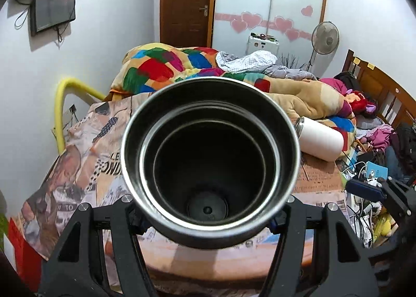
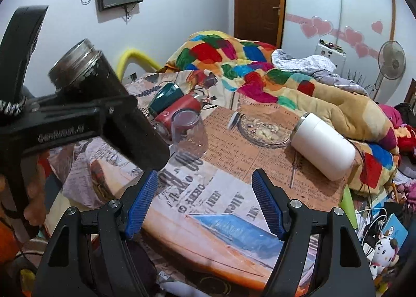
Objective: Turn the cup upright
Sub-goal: 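Rotate the black bottle upright with the left gripper, opening end up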
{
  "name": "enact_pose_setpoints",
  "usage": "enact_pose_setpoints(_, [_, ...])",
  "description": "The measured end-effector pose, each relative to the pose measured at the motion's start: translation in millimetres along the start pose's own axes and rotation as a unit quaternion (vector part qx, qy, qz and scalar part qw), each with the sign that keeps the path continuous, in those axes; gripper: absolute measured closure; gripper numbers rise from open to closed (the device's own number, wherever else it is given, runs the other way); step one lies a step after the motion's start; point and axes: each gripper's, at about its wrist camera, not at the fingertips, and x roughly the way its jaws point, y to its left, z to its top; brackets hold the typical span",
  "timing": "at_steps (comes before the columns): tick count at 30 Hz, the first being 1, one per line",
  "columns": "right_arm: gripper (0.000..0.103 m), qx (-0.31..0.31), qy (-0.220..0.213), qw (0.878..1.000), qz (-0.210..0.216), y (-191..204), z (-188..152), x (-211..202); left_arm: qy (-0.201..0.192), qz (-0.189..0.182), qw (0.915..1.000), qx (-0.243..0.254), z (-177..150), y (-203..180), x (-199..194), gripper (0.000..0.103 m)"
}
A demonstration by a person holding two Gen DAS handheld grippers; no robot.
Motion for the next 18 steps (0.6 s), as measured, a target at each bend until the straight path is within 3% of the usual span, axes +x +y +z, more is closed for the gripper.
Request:
enact_pose_setpoints(11, [0.031, 0.016, 0.006, 1.0, -0.009, -12.3, 0.7, 7.8, 0.043, -0.004, 0.999, 0.012, -14.8, -14.5, 42.6, 0.039])
enact_pose_setpoints(18, [0.031, 0.019, 0.007, 1.0, -0.015, -12.6, -2.3, 5.3, 0.049, -0.009, 0.9986, 0.019, -24.6, -18.5, 45.7, 0.039])
